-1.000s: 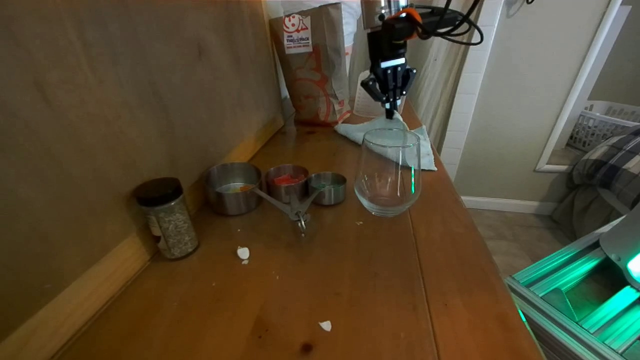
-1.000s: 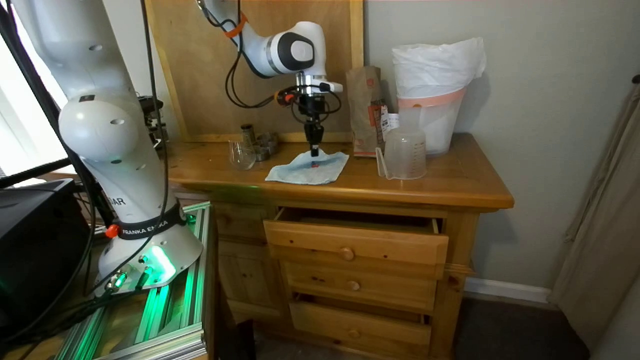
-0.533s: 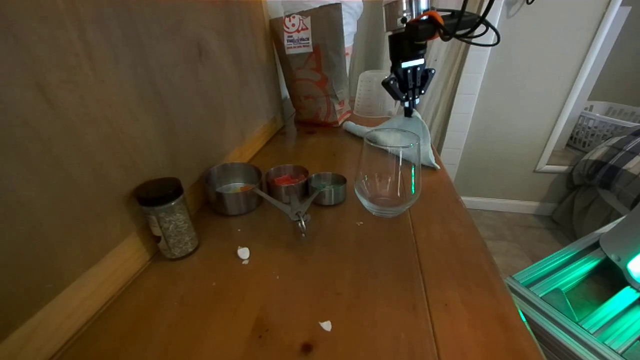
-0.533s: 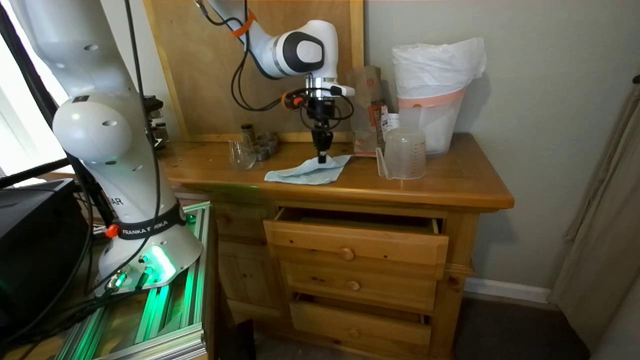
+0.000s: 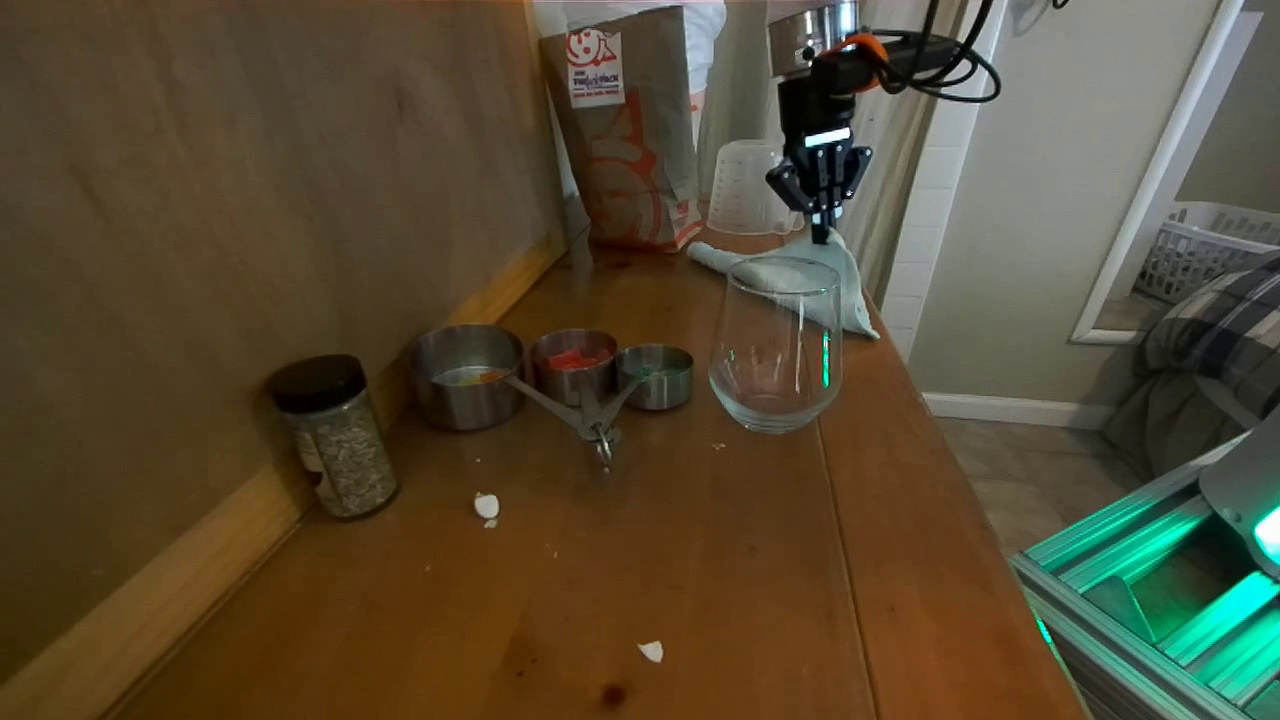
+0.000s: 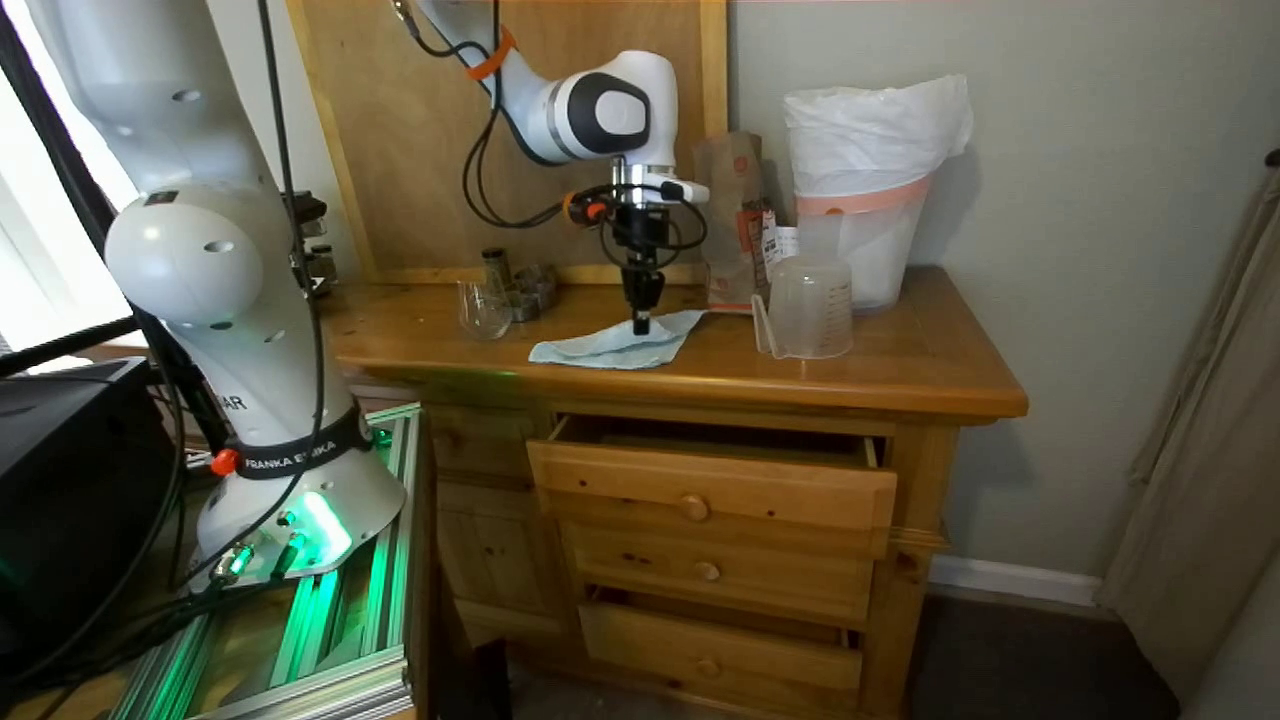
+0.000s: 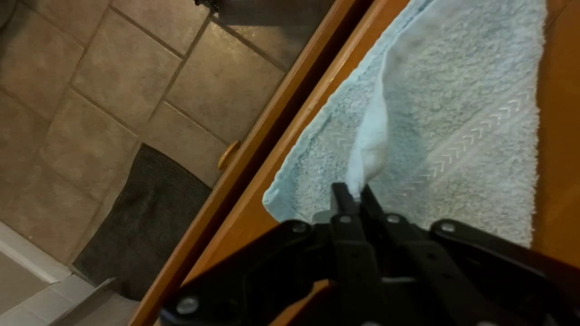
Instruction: Put the orange and blue object on top of the napkin then fold the napkin into a triangle twice.
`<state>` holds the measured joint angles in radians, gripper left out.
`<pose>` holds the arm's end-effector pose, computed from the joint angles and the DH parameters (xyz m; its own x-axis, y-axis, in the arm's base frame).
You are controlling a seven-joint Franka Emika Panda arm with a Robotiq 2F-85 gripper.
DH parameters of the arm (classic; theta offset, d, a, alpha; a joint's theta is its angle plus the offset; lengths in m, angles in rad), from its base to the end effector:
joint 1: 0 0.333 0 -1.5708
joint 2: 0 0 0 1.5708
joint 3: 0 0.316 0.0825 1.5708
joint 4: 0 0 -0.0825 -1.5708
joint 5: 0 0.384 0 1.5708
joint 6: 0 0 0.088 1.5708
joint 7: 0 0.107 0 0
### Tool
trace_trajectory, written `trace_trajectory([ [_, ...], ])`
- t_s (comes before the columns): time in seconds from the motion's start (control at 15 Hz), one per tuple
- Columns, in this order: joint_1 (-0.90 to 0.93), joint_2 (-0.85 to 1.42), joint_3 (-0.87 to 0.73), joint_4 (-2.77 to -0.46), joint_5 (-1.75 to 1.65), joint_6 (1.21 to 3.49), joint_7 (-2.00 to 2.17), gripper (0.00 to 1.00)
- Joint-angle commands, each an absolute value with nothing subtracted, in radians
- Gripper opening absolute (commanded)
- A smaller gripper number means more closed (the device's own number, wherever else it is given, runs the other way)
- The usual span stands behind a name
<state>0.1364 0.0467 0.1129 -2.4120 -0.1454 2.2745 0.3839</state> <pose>0.4569 0.1129 0.2780 0.9892 -0.0402 -0.1408 -0.0189 -0.9885 0.1499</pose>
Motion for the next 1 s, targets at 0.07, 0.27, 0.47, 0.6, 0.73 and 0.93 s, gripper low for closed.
trace_trajectory([
  [0.07, 0.133, 0.056, 0.106, -2.419, -0.176, 2.282, 0.400, 0.43],
  [0.27, 0.133, 0.059, 0.101, -2.416, -0.193, 2.278, 0.413, 0.64],
  [0.47, 0.132, 0.057, 0.095, -2.416, -0.213, 2.275, 0.429, 0.84],
  [0.6, 0.133, 0.052, 0.095, -2.418, -0.210, 2.278, 0.438, 0.98],
  [0.73, 0.135, 0.040, 0.100, -2.420, -0.170, 2.283, 0.421, 1.00],
  [0.93, 0.142, 0.006, 0.113, -2.423, -0.120, 2.267, 0.403, 1.00],
])
